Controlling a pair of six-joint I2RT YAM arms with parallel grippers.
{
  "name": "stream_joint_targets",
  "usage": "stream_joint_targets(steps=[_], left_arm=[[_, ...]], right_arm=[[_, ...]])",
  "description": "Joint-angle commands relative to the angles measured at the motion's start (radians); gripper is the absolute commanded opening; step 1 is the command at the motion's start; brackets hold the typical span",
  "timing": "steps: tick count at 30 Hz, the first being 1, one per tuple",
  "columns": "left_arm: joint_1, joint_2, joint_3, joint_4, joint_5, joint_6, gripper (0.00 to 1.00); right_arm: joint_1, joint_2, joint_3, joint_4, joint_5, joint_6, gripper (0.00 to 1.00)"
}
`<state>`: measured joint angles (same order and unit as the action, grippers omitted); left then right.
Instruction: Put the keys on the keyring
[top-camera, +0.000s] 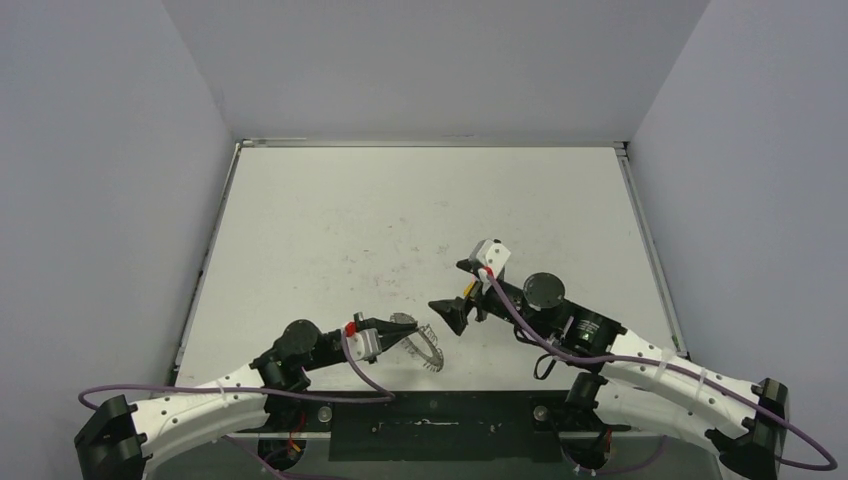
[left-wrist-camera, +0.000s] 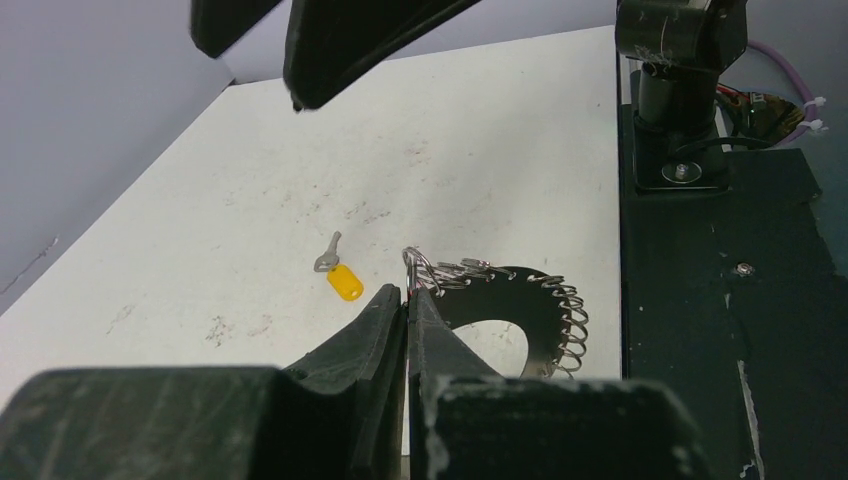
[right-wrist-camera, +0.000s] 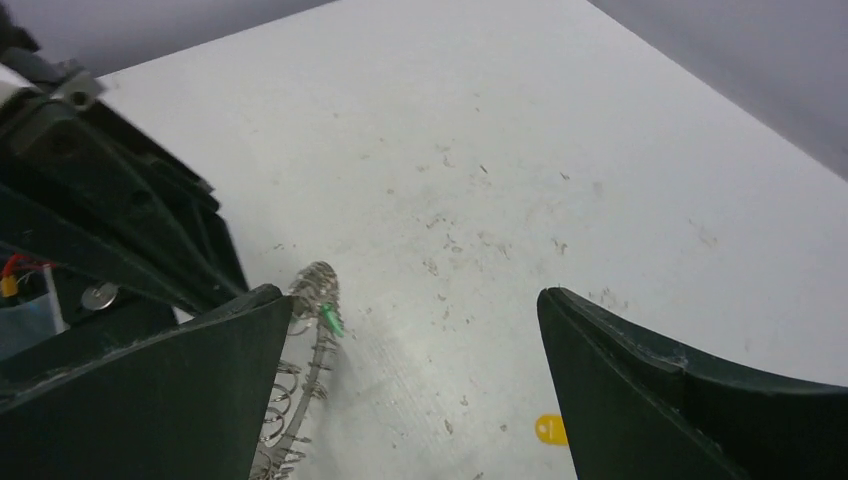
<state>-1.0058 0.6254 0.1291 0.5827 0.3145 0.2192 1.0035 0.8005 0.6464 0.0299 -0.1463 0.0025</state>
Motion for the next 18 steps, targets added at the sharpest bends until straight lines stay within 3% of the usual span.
stream_joint_targets(steps=[1,5,7,12,18], left_arm=[[-0.005,-0.031,0.018,0.036,-0.032,0.013,0.0],[-0.007,-0.053,0.024,-0.002,-0.053,0.003,0.0],[-0.007,-0.065,0.024,-0.014,-0.06,-0.001,0.0],[-0.008,-0.093,0.026,-0.046,-0.065,-0.008,0.0],[-0.01,-0.114,0.021,-0.065,-0.08,-0.008,0.0]], right_arm=[[-0.036,0.06,0.065,-0.109,0.268,0.173,1.0],[-0.121,0.14,0.121,-0.259,0.365,0.299,0.99],[-0.196,0.192,0.145,-0.317,0.338,0.356,0.96],[-0.377,0.342,0.165,-0.363,0.233,0.441,0.78],[-0.398,0.541,0.282,-0.444,0.266,0.455,0.63]])
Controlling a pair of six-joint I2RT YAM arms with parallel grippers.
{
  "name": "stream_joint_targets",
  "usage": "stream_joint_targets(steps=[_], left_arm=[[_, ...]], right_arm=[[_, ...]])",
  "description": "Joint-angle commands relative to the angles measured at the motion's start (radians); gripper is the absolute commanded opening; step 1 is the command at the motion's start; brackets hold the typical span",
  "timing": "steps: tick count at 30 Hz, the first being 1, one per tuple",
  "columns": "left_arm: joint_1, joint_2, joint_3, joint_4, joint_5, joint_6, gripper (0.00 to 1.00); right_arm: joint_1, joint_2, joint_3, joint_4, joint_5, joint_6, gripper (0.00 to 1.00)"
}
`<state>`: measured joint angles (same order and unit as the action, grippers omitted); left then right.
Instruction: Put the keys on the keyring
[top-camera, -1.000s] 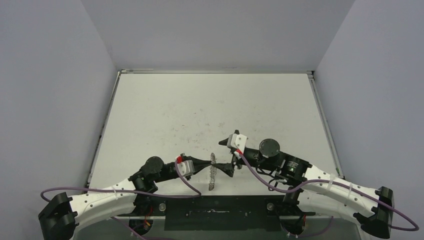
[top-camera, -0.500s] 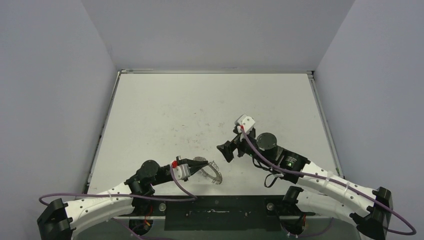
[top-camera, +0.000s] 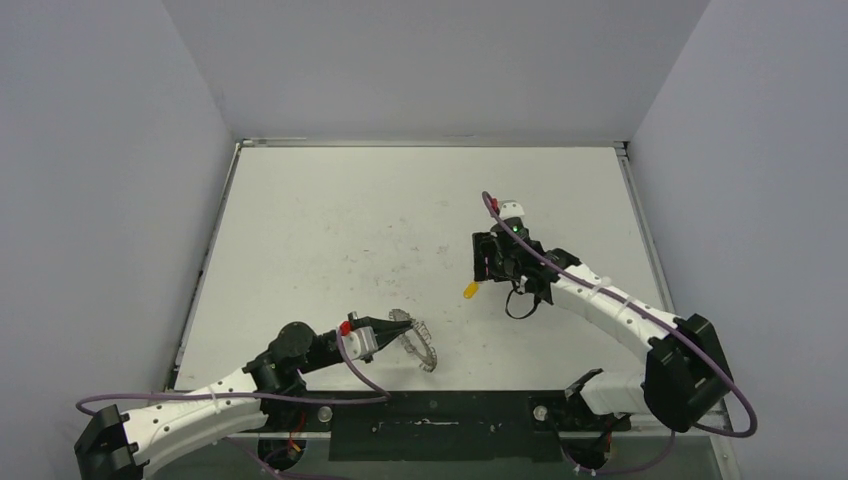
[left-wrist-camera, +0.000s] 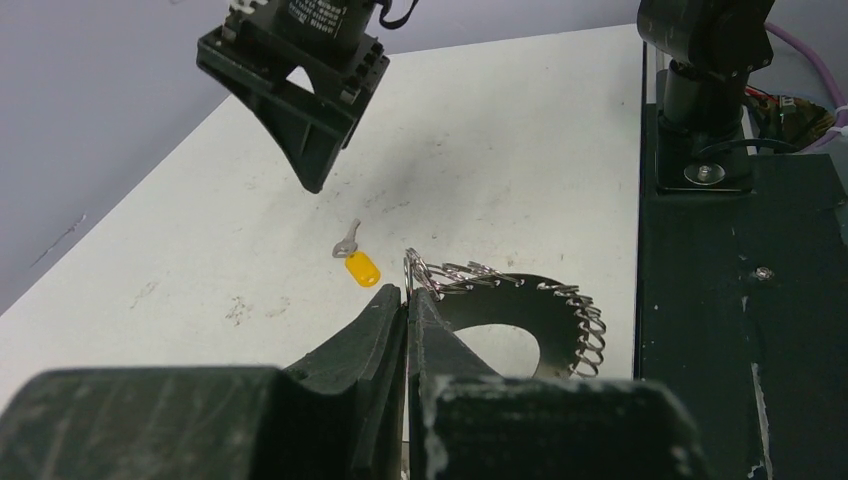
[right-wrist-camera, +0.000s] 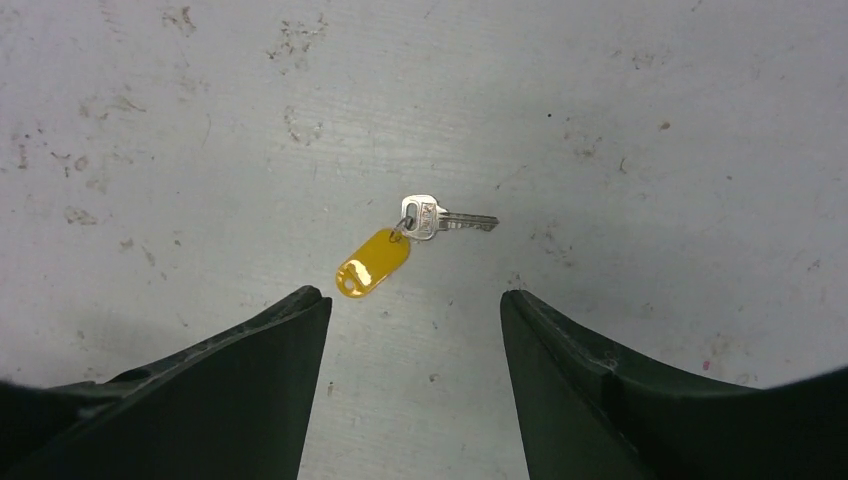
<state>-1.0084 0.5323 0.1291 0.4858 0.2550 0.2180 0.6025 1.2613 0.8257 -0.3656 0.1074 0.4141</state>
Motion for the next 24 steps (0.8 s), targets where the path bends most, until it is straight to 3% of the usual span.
stream_joint_targets(steps=[1,11,24], left_arm=[[-0.008,-0.023,0.021,0.031,-0.022,-0.007,0.0],[-0.01,-0.041,0.014,0.01,-0.018,-0.006,0.0],[-0.012,-0.071,0.007,-0.007,-0.024,-0.004,0.0]], right_arm=[[0.004,0.11,0.12,-0.056,0.007,0.046,0.61],[0.034,0.302,0.193,-0.06,0.022,0.08,0.44],[0.048,0.422,0.221,-0.048,0.074,0.085,0.33]])
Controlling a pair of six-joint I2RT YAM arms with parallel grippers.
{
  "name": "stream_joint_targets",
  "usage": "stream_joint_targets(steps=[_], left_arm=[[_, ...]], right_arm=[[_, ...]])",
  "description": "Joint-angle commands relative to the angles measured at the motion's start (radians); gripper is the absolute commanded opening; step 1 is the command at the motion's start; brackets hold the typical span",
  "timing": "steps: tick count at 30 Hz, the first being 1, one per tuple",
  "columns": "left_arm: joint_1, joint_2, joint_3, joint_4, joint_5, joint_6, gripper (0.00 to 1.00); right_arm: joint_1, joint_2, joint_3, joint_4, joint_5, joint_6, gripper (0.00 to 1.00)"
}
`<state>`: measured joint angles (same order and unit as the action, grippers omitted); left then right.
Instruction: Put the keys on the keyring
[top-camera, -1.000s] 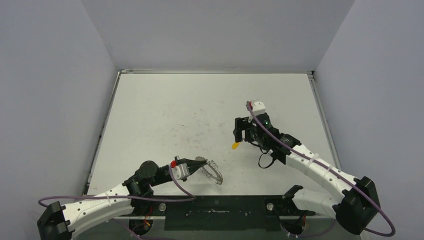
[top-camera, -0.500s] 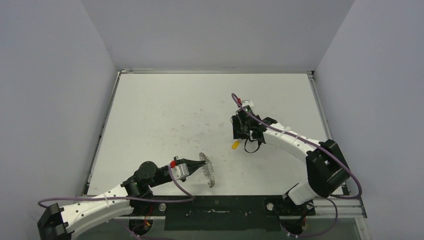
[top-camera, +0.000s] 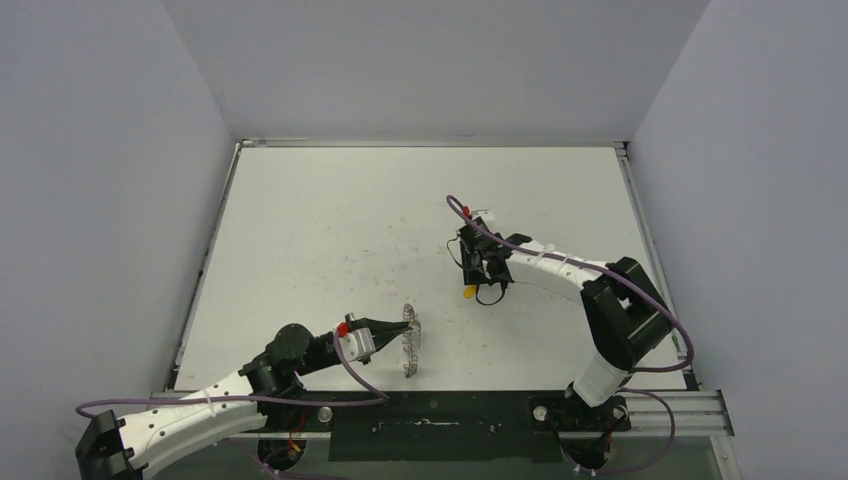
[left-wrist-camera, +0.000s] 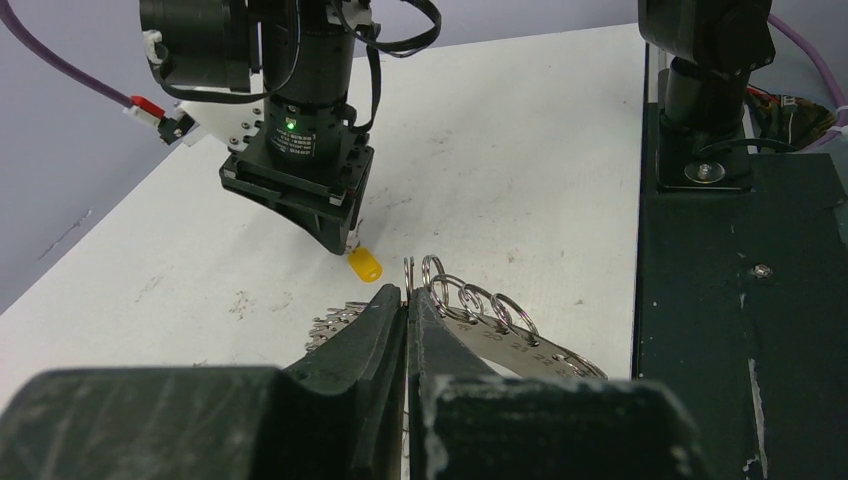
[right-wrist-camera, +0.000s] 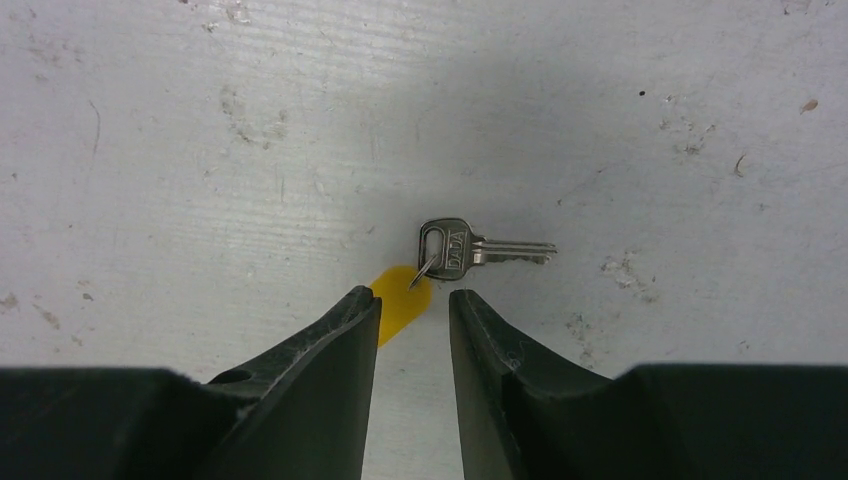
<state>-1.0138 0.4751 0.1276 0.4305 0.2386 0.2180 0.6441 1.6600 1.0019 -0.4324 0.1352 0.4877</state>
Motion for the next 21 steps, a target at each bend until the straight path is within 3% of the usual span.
stream_joint_targets(steps=[1,5,11,21], left_arm=[[-0.006,-0.013,0.009,0.047,-0.007,-0.006,0.0],[-0.006,-0.015,0.01,0.044,-0.008,-0.005,0.0],[-0.006,-0.02,0.01,0.035,-0.011,-0.005,0.0],[-0.007,-0.024,0.009,0.026,-0.03,-0.012,0.0]], right_arm=[[0.006,0.029,0.045,0.022,0.047,0.011,0.32],[0.005,0.044,0.044,0.035,0.056,0.011,0.25],[0.006,0.032,0.052,0.017,0.049,0.002,0.01],[0.009,-0.149,0.025,-0.033,-0.002,-0.099,0.0]])
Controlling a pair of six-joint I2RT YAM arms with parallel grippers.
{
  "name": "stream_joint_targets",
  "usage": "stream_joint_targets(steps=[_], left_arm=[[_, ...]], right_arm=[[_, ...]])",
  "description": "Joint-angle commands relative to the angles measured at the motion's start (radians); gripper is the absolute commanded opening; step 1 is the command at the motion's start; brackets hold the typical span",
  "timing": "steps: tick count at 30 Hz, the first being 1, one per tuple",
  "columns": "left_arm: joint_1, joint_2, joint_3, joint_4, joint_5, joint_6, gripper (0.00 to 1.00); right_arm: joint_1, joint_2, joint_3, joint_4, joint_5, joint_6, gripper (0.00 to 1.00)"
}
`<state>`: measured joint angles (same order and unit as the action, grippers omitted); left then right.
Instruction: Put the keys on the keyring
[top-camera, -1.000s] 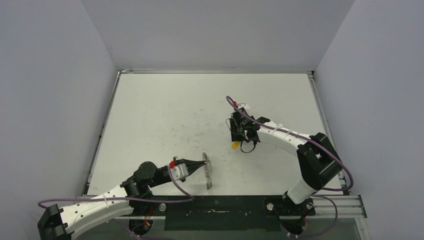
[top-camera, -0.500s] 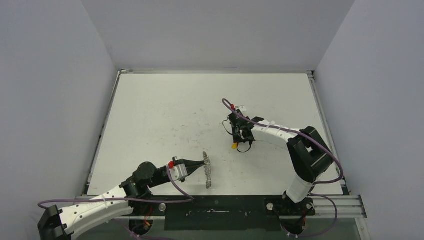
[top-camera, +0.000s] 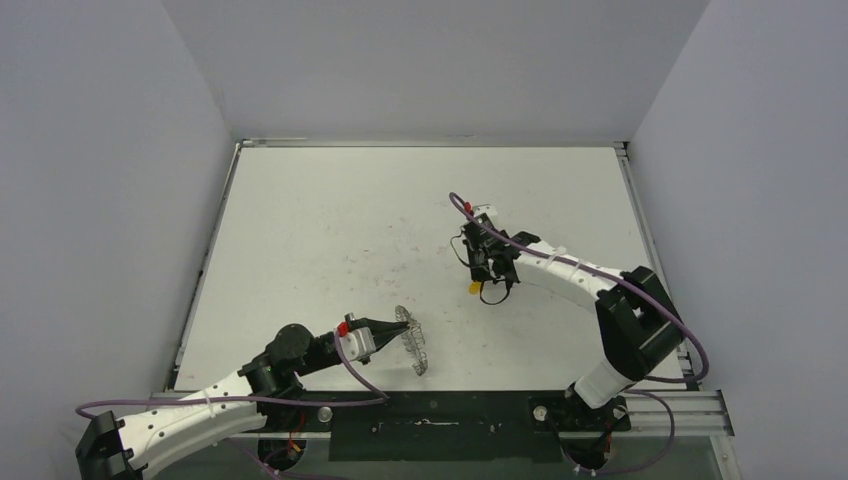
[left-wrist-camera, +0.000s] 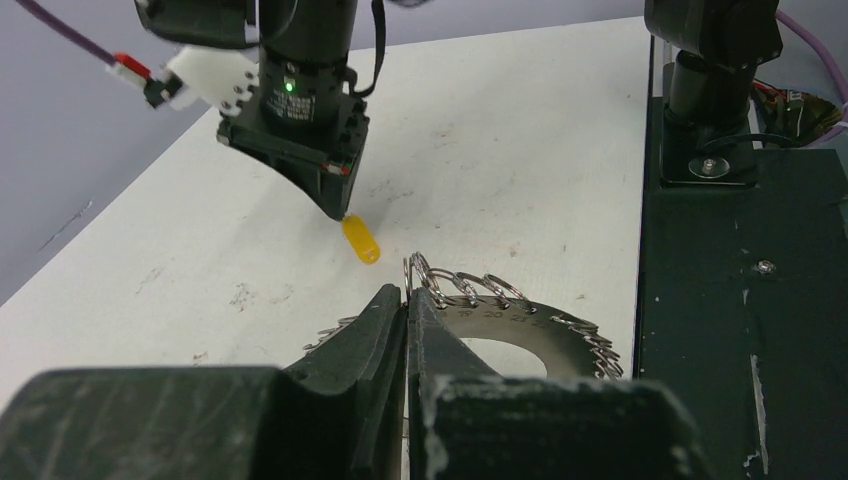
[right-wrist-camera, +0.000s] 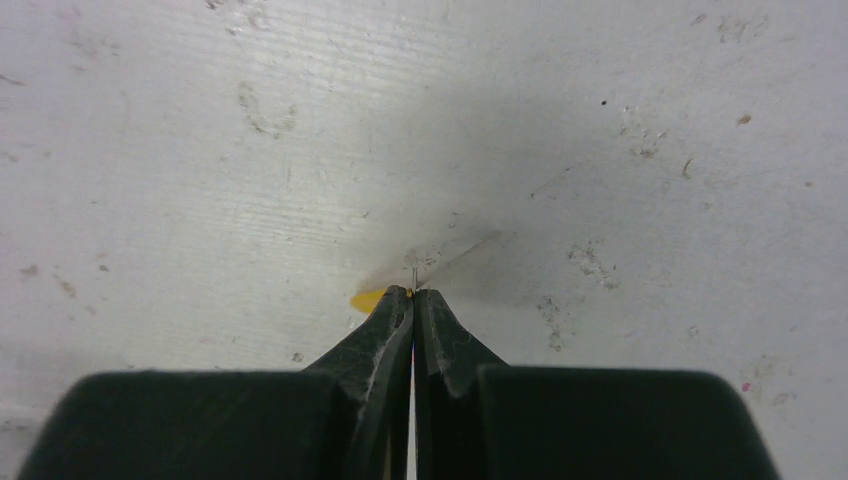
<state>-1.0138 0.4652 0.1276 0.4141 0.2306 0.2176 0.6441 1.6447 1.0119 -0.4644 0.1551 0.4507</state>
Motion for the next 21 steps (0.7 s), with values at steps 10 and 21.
stream_joint_targets(steps=[10,21], left_arm=[[-0.008,-0.014,0.008,0.043,-0.039,-0.025,0.0],[-0.008,0.008,-0.009,0.086,-0.037,-0.051,0.0]], right_arm=[[0.008,-0.386,-0.061,0.054,-0.277,-0.205,0.0],[0.031,-0.519,-0.114,0.14,-0.607,-0.33,0.0]])
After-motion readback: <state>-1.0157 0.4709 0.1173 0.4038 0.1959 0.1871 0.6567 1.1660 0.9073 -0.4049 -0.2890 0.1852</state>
